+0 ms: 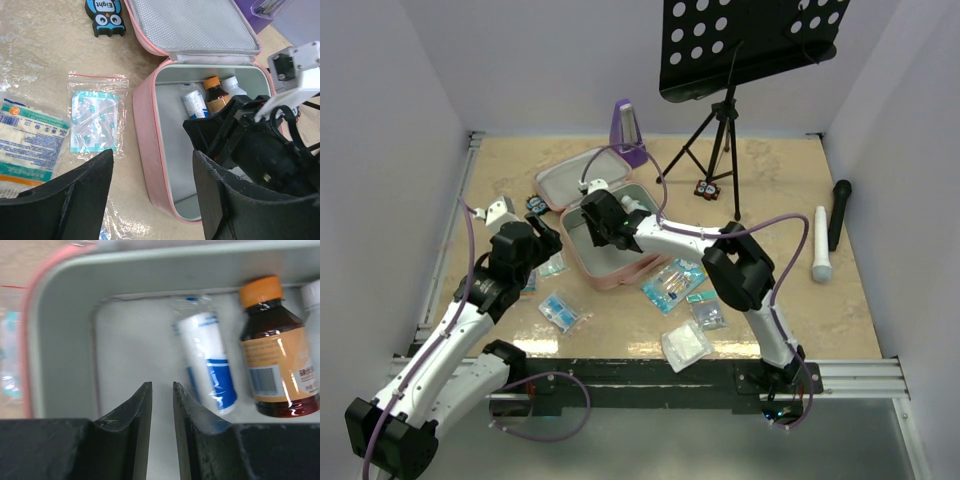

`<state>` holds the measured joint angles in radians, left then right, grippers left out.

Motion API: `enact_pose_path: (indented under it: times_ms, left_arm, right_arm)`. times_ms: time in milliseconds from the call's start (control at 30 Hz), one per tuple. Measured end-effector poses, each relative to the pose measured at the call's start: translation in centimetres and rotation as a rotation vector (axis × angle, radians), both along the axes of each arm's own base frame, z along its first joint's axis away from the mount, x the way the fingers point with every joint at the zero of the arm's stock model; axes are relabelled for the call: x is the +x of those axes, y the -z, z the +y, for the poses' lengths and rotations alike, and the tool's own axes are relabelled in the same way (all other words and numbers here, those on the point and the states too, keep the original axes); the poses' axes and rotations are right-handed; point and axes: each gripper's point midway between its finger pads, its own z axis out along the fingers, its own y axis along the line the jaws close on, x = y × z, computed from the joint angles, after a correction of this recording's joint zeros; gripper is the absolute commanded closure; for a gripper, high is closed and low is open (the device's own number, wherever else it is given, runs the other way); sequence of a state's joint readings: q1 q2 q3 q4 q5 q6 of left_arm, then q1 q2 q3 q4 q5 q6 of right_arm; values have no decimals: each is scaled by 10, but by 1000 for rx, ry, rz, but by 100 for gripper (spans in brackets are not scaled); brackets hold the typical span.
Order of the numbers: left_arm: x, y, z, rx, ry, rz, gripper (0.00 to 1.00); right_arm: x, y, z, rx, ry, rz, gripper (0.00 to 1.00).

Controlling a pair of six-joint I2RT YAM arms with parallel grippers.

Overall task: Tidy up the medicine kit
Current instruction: Place the pill bottle in the medicine box.

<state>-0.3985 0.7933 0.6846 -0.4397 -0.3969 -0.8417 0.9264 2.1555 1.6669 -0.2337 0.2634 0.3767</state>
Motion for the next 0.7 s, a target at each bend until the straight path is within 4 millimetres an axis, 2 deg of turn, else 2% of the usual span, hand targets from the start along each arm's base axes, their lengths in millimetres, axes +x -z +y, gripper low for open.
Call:
enact_pose_path:
  times_ms: [133, 233, 400, 533, 700]
  left_arm:
    - [-1, 0, 0, -1, 0, -1, 32]
    - [-1, 0, 0, -1, 1, -1, 32]
    - [-1, 0, 0, 0, 1, 1, 32]
    - [-1, 0, 0, -1, 2, 0, 32]
    - [-1, 0, 0, -2, 4, 1, 32]
  right_arm:
    - [13, 22, -20, -49, 45, 32, 74]
    - [20, 24, -29, -51, 67, 41, 73]
    - [16, 18, -29, -26, 41, 24, 54]
    - [5, 1, -25, -9, -14, 0, 43]
    - [-3, -31, -11, 54, -60, -46, 40]
